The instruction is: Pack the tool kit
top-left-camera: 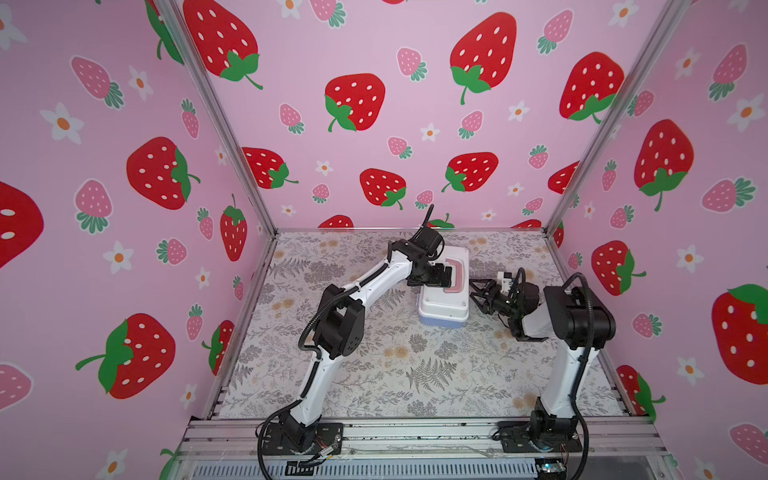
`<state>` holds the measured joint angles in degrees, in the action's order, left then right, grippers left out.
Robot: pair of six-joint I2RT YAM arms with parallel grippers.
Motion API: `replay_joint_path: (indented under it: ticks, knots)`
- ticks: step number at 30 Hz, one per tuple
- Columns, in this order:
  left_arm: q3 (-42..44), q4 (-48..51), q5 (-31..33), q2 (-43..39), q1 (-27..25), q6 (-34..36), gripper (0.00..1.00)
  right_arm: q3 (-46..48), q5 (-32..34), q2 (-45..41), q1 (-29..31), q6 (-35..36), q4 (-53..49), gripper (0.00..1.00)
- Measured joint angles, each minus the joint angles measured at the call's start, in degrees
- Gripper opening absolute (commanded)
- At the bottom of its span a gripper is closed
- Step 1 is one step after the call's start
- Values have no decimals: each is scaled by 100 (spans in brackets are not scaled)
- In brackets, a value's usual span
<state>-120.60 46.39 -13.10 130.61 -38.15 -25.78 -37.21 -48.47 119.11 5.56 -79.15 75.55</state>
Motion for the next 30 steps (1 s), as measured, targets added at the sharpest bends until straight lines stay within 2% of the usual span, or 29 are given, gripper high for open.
replay_joint_path:
  ticks: [3,8,11,17,30]
  knots:
    - [2,-2,-2,0,0,0,96,0,-57,291,17,-590,754,76]
    - [0,-2,-4,0,0,0,96,-66,-98,553,59,-1499,918,71]
    - [0,-2,-7,0,2,0,96,-92,-111,553,68,-1792,922,69]
    - [2,-2,-7,0,2,0,96,-76,-111,450,70,-2028,911,64]
    - [24,-11,-17,-13,15,0,96,101,-146,271,15,-2033,881,55]
